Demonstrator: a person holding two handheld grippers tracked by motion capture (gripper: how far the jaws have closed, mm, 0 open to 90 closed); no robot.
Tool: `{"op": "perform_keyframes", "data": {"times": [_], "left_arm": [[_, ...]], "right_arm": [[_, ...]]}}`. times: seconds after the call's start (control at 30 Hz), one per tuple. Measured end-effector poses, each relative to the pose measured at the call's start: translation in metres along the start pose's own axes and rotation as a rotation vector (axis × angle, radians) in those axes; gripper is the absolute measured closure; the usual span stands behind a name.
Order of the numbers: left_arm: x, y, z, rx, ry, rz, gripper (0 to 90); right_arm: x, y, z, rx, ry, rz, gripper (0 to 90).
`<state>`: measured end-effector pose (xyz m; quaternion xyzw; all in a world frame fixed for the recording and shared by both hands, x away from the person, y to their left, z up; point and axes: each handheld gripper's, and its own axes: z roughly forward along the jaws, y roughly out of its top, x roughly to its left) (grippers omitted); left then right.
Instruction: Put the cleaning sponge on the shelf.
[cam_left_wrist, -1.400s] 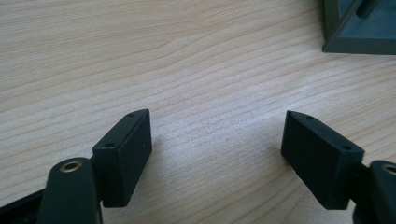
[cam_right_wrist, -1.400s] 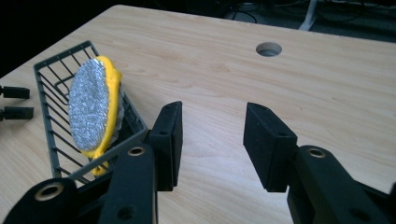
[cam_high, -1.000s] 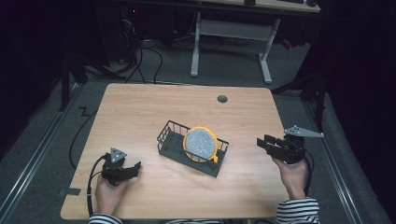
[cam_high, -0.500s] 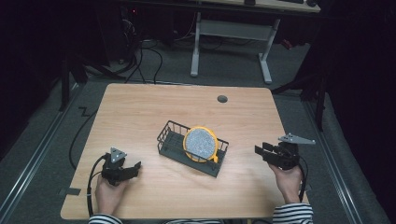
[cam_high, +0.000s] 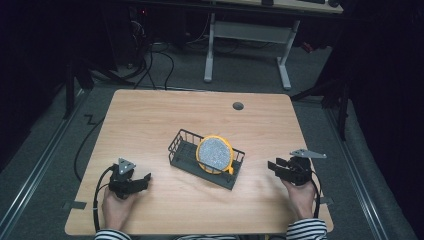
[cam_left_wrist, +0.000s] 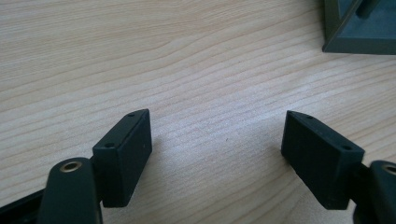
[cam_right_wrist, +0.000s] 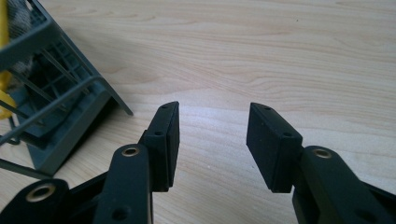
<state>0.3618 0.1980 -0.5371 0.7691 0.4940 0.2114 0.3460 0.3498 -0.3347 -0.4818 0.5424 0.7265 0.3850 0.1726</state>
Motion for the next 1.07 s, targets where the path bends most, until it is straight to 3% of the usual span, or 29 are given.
{"op": "perform_keyframes", "data": {"times": [0.4,0.57,0.7,1.07], "left_arm": [[0.000,0.000,0.000,0.000,0.000,0.000,25.0],[0.000,0.000,0.000,0.000,0.000,0.000,25.0],[0.000,0.000,0.000,0.000,0.000,0.000,25.0],[0.000,0.000,0.000,0.000,0.000,0.000,25.0]], "right_arm": [[0.004,-0.019,0.027,0.038,-0.061,-0.030,48.3],[0.006,-0.028,0.035,0.072,-0.119,-0.068,44.3],[0.009,-0.034,0.037,0.043,-0.156,-0.111,42.1],[0.011,-0.036,0.037,0.036,-0.169,-0.100,39.4]]}}
